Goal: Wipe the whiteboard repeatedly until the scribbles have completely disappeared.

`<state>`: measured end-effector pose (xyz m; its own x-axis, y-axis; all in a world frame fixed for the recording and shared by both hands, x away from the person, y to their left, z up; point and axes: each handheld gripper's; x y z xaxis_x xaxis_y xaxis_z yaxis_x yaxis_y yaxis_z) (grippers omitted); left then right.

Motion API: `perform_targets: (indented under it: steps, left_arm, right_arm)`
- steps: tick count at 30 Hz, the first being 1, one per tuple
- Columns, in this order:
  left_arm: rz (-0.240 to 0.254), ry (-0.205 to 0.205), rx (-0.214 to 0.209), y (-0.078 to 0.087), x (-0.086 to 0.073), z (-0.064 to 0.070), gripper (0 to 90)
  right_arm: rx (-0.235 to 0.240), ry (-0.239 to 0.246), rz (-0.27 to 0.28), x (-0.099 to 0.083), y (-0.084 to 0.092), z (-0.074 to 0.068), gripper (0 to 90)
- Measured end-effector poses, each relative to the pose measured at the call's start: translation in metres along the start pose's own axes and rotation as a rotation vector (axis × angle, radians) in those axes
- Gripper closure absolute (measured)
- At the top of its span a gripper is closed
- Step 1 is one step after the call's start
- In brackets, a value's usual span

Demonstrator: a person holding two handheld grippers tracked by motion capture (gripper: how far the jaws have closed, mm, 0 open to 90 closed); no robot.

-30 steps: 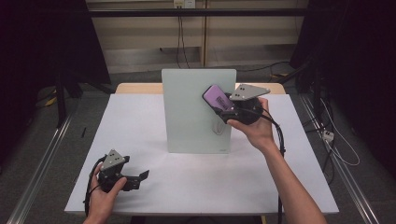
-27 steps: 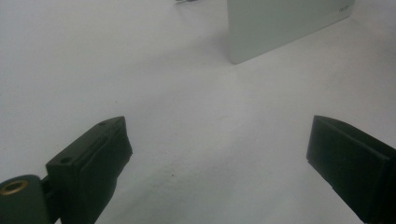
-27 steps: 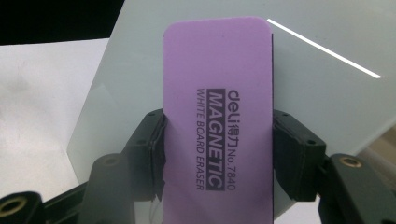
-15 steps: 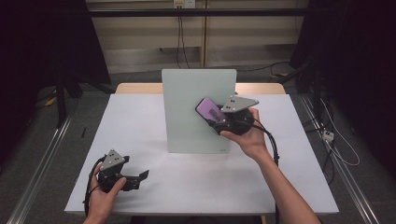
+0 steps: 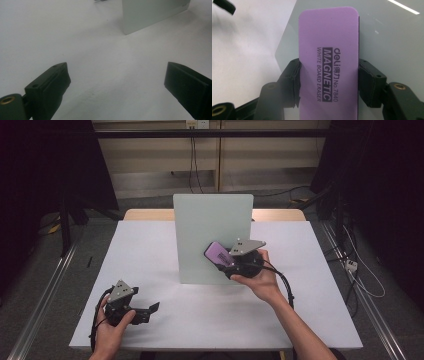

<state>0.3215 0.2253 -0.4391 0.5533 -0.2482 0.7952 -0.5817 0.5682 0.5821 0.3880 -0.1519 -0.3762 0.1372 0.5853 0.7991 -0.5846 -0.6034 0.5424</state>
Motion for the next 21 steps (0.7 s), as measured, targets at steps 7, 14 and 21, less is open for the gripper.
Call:
perform_targets:
  steps: [7,14,21]
  left_arm:
    - [-0.002,0.001,-0.002,0.0,0.0,0.0,5.9]
    - [-0.002,-0.001,-0.001,0.0,0.0,-0.001,5.9]
    - [0.002,0.003,0.0,0.001,0.0,-0.001,5.9]
  right_arm:
    - [0.058,0.002,-0.051,-0.018,-0.014,-0.016,41.9]
    - [0.061,0.033,-0.082,-0.02,-0.017,-0.022,41.9]
    - [0.0,0.018,-0.029,-0.012,-0.001,-0.008,41.9]
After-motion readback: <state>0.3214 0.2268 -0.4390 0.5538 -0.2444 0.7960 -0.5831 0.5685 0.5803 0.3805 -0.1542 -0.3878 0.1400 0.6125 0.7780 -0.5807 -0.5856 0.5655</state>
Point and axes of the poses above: each handheld gripper's, and its own axes: y roughly backward along the jaws, x roughly out of its top, z roughly to its right, and after that the axes turned 6 degrees about y, right-handed
